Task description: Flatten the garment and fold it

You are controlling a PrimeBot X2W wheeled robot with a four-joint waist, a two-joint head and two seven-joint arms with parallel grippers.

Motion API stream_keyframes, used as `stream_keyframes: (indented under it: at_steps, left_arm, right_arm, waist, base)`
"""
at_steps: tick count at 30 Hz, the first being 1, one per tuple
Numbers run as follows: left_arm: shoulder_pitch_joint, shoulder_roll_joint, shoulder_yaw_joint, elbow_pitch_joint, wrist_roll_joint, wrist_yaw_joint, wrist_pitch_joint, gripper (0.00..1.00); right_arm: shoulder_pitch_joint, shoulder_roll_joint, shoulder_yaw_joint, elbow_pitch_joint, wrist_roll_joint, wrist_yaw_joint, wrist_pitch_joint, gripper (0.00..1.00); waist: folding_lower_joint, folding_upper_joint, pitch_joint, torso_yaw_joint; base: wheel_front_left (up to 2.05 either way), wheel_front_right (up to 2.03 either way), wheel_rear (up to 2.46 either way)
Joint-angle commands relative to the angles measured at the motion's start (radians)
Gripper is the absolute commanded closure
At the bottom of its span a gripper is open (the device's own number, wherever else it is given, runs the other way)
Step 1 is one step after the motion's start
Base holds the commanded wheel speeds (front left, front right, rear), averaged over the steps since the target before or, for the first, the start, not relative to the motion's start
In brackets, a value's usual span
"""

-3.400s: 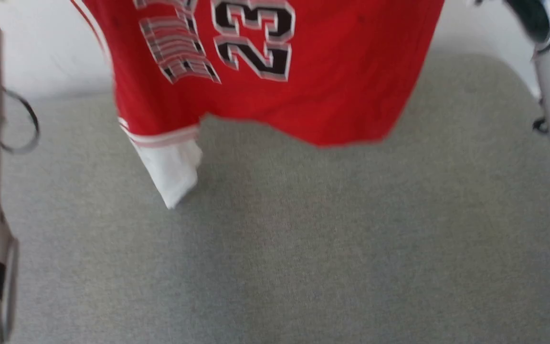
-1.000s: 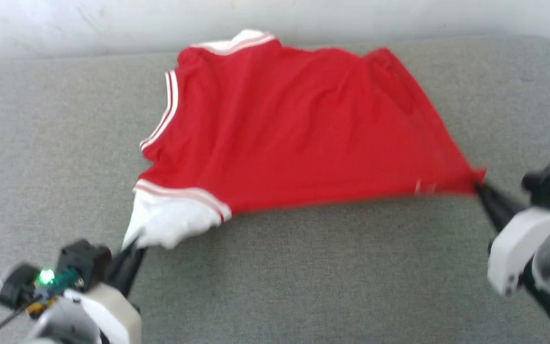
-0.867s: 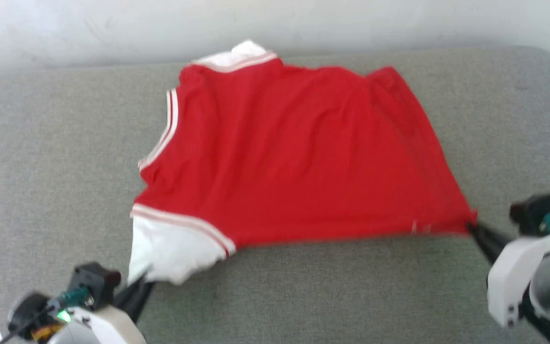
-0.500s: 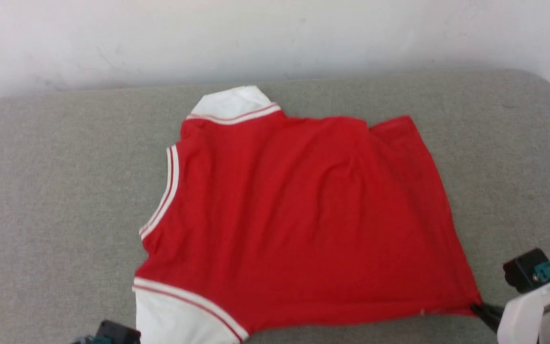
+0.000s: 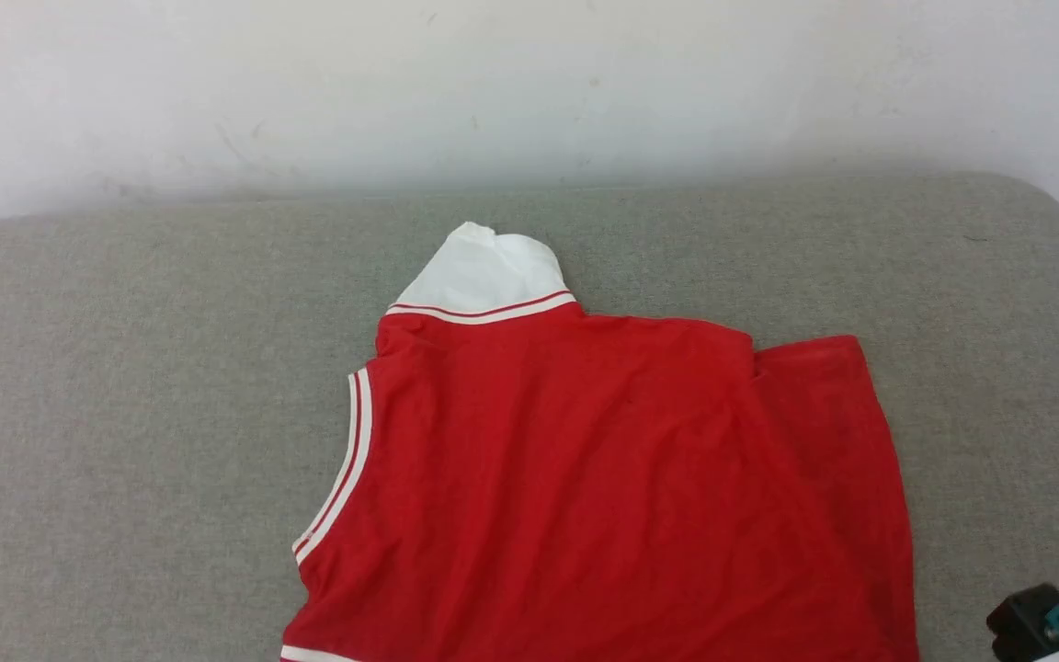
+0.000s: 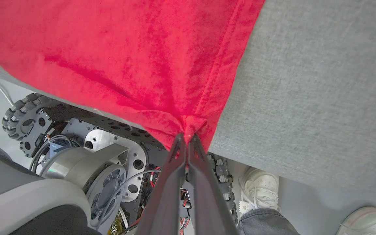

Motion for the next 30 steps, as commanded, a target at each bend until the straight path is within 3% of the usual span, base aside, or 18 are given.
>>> stream_keyframes:
  at_steps: [1,6,19,30]
  left_arm:
    - [-0.007,0.011,0.012,-0.010,0.020,0.004,-0.017,1.00]
    - [-0.094,0.012,0.045,-0.009,0.108,-0.023,-0.112,1.00]
    - [-0.470,-0.014,0.037,0.161,0.270,-0.170,-0.223,1.00]
    - [-0.648,-0.084,-0.041,0.358,0.326,-0.242,-0.279,1.00]
  right_arm:
    - [-0.004,0.007,-0.011,-0.022,-0.013,-0.001,-0.009,1.00]
    - [-0.063,0.007,-0.021,-0.062,-0.086,-0.001,-0.126,1.00]
    - [-0.325,-0.031,0.038,0.021,-0.173,-0.001,-0.313,1.00]
    - [-0.513,-0.036,0.173,0.186,-0.179,-0.001,-0.328,1.00]
  waist:
    - [0.0002,0.0000,0.003,0.003]
    - [0.0002,0.0000,0.036,0.001]
    - [0.0002,0.0000,0.184,-0.026]
    - [0.0002,0.0000,0.291,-0.021]
  base:
    - [0.00,0.00,0.00]
    - [0.00,0.00,0.00]
    - [0.00,0.00,0.00]
    - [0.00,0.00,0.00]
